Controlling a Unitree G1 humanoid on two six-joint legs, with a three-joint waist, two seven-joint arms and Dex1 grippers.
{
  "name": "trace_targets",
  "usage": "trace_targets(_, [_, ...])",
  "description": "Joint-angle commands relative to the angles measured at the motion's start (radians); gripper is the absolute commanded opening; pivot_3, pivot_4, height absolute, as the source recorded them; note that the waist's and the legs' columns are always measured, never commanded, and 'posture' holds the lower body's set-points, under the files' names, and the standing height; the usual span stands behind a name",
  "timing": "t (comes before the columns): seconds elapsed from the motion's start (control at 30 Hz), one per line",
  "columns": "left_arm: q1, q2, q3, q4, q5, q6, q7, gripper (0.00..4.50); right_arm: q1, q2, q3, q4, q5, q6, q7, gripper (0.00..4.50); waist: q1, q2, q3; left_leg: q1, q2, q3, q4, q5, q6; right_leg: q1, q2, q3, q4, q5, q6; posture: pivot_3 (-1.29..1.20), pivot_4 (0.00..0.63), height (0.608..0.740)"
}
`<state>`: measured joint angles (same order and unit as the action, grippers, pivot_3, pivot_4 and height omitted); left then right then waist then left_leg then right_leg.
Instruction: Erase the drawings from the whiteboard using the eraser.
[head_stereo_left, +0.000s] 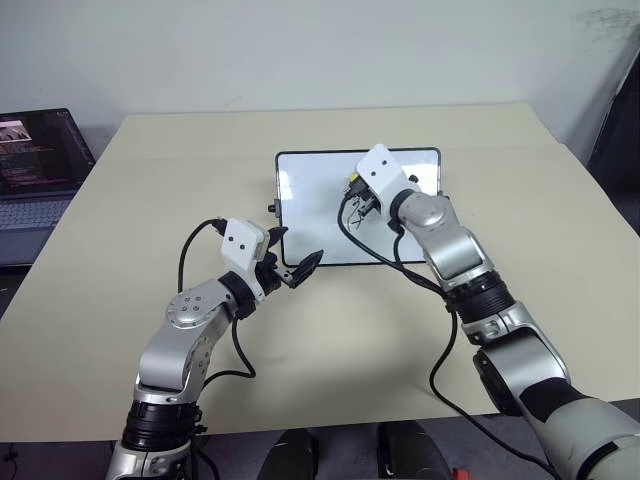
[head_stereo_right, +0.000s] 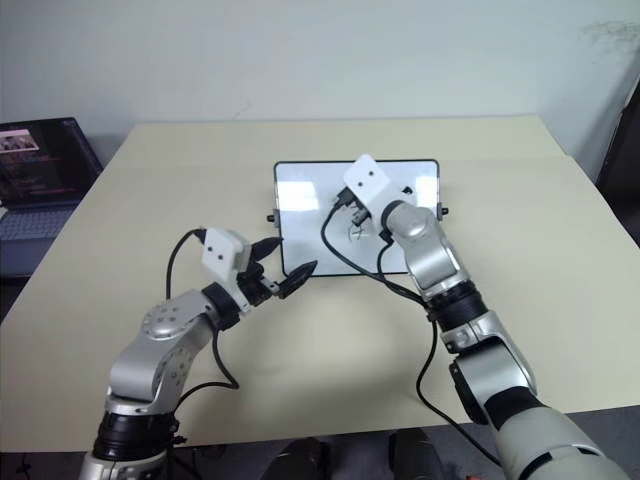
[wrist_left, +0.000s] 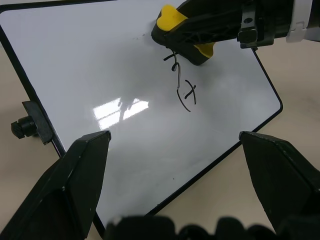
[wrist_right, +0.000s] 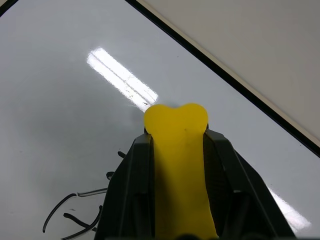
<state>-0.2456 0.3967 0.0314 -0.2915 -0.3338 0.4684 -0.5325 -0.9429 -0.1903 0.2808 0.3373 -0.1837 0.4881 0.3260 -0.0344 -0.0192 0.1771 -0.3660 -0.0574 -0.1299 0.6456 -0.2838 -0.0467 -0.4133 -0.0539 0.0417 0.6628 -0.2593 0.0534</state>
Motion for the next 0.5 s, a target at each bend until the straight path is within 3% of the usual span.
trace_targets(0.03, [0.001,0.006,0.017,-0.06,-0.01,-0.011,0.008,4.5,-0.012,0.011,0.014,-0.012,-0.022,-0.022,0.002,0.98,-0.001,0.0,0.0,0.0,0.0,0.0,0.0,0.0,0.0,0.0,0.0,0.0,0.0,0.0,0.0,0.0,0.15,0.74])
trace_targets(0.5, [0.009,0.007,0.02,-0.08,-0.014,0.0,0.02,4.5,0.091,0.032,0.07,-0.068,-0.065,-0.017,0.025,0.98,-0.001,0.0,0.0,0.001,0.0,0.0,0.0,0.0,0.0,0.001,0.0,0.0,0.0,0.0,0.0,0.0,0.15,0.74])
